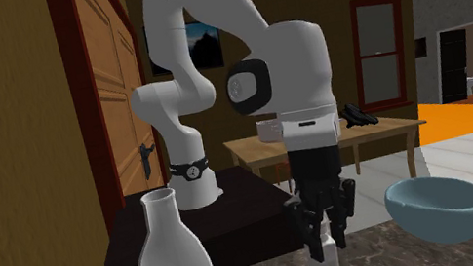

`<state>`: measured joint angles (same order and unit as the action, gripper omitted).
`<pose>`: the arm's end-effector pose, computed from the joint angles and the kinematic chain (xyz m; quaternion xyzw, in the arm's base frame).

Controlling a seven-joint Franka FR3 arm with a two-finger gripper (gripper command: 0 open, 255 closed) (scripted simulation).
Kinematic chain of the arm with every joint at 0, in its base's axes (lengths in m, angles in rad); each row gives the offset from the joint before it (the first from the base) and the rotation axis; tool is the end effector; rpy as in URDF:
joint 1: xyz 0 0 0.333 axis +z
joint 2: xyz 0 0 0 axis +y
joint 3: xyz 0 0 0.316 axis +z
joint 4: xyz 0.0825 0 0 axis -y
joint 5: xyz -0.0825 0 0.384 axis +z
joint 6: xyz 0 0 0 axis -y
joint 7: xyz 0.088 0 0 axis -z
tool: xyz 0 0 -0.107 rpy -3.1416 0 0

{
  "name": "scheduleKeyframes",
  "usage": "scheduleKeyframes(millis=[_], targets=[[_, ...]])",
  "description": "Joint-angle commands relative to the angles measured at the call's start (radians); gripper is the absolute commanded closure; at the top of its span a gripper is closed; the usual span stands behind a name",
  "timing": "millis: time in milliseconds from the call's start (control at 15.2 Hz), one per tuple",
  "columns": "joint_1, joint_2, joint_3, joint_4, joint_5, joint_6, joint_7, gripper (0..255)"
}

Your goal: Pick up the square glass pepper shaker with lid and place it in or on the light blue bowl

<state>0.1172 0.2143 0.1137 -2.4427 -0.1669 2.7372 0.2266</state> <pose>0.4807 0.1210 0.2239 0.9960 0.0756 0.0458 0.0139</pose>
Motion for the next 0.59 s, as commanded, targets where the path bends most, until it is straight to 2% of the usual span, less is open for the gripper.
scheduleKeyframes(millis=[0,528], targets=[[-0.005,-0.032,0.008,-0.001,0.016,-0.031,-0.014,255],[-0.012,-0.133,0.023,0.006,0.064,-0.137,-0.052,255]])
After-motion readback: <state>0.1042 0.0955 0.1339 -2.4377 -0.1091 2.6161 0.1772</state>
